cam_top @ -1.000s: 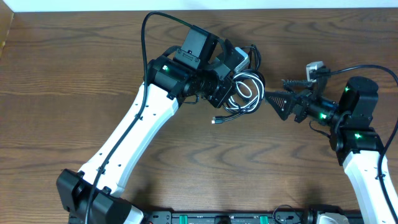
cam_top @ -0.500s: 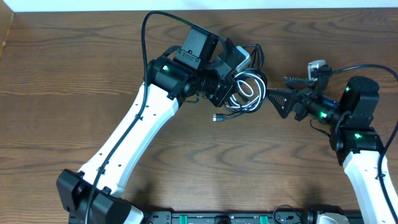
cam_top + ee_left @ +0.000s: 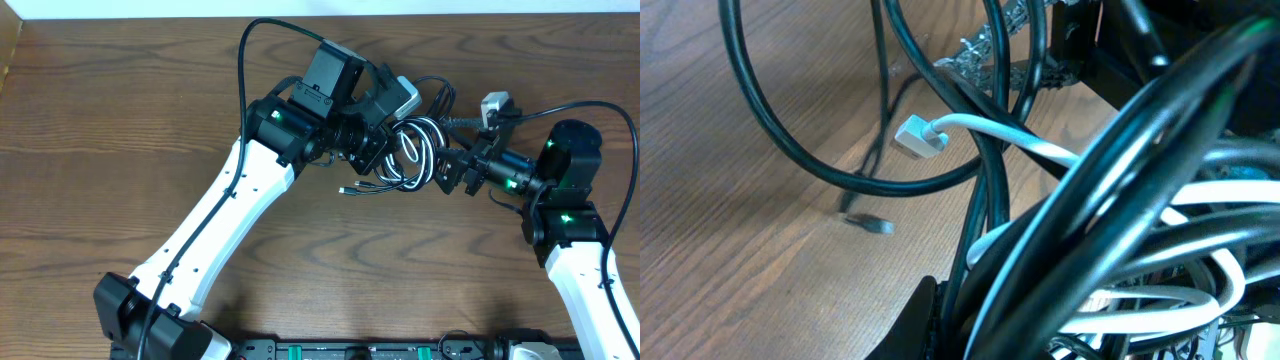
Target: Untangle cables
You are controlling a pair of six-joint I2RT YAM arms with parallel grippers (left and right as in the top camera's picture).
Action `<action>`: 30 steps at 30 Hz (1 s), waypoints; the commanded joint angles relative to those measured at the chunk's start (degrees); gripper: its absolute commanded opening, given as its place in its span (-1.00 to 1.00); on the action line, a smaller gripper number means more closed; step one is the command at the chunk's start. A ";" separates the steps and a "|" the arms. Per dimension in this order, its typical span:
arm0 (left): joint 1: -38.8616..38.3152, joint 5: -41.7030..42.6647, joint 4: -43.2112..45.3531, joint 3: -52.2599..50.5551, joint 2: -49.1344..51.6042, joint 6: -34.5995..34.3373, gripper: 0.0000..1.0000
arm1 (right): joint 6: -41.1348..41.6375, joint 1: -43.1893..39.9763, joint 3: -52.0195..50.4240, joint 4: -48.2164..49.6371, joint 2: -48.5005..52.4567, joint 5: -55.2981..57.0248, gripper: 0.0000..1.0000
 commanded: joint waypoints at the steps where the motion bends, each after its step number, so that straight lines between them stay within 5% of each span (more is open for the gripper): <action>1: -0.24 2.23 0.76 0.83 -1.60 0.11 -0.85 | -0.50 1.66 0.11 1.22 -0.20 -1.66 0.93; 4: -0.24 2.23 0.72 0.83 -1.60 0.11 -0.85 | 0.87 2.08 0.11 2.64 -0.20 -1.68 0.71; 6: -0.35 2.21 0.79 0.83 -1.60 0.11 -0.85 | 1.01 2.23 0.11 3.08 -0.20 -1.68 0.22; 8: -0.35 2.19 0.72 0.83 -1.60 0.11 -0.85 | 1.01 2.23 0.11 3.10 -0.20 -1.68 -0.59; 10: -0.33 2.12 0.57 0.83 -1.60 0.17 -0.85 | 1.01 2.23 0.11 3.13 -0.20 -1.25 -0.98; 14: -0.33 -2.62 -1.05 0.83 -1.60 0.31 -0.85 | 1.03 2.21 0.11 2.16 -0.20 0.68 -0.98; 25: -0.33 -14.49 -8.22 0.83 -1.62 0.28 -0.85 | 5.16 2.10 0.11 -14.05 -0.20 30.36 -0.98; 30: -0.33 -18.27 -10.23 0.83 -1.62 0.28 -0.85 | 5.75 2.10 0.11 -14.49 -0.22 31.80 -0.98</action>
